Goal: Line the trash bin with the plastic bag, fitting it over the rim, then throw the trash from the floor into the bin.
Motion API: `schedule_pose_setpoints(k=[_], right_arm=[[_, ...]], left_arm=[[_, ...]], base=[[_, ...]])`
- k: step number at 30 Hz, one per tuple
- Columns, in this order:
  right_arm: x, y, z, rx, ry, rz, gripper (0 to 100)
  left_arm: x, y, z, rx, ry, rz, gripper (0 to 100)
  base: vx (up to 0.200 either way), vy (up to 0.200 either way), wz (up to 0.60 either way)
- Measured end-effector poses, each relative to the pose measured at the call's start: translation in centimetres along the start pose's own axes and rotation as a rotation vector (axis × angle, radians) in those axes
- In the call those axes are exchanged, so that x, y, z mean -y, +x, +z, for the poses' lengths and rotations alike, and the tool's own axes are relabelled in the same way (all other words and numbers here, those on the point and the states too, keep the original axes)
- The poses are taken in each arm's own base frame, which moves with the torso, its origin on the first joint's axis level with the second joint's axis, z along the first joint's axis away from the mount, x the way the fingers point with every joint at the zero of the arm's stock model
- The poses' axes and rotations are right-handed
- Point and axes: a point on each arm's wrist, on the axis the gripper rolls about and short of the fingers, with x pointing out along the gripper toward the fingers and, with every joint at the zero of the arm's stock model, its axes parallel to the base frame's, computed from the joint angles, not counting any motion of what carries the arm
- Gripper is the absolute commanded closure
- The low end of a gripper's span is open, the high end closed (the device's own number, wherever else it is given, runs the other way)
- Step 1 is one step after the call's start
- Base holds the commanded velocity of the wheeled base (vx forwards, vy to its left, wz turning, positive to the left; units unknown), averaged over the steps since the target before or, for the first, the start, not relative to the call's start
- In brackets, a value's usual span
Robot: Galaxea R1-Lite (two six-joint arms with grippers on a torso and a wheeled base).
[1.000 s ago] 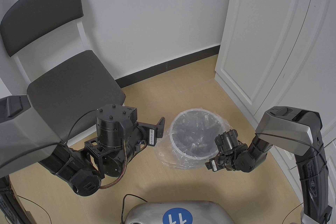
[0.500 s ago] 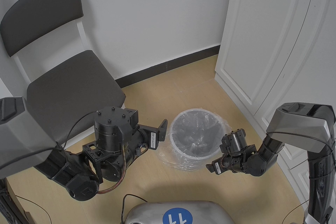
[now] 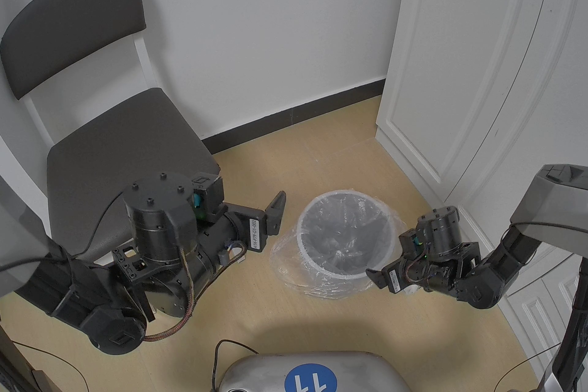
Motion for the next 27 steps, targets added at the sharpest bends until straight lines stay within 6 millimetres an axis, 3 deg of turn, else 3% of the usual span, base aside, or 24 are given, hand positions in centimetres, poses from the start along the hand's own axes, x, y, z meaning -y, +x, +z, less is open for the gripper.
schedule_pose_setpoints(k=[6, 12, 19, 27], right_arm=[[3.8, 0.1, 1.7, 0.059, 0.069, -0.088, 0], [8.5, 1.7, 3.1, 0.11, 0.143, -0.188, 0], [11.8, 6.0, 3.1, 0.142, 0.218, -0.253, 0], [13.4, 11.5, 2.6, 0.179, 0.322, -0.313, 0]], left_arm=[[-0.7, -0.4, 1.0, 0.031, -0.006, 0.016, 0], [-1.5, -0.3, 1.6, 0.05, -0.014, 0.04, 0], [-1.9, -0.2, 1.8, 0.057, -0.017, 0.052, 0], [-2.0, -0.2, 1.8, 0.057, -0.017, 0.054, 0]], base=[[0.0, 0.0, 0.0], [0.0, 0.0, 0.0], [0.0, 0.0, 0.0], [0.0, 0.0, 0.0]])
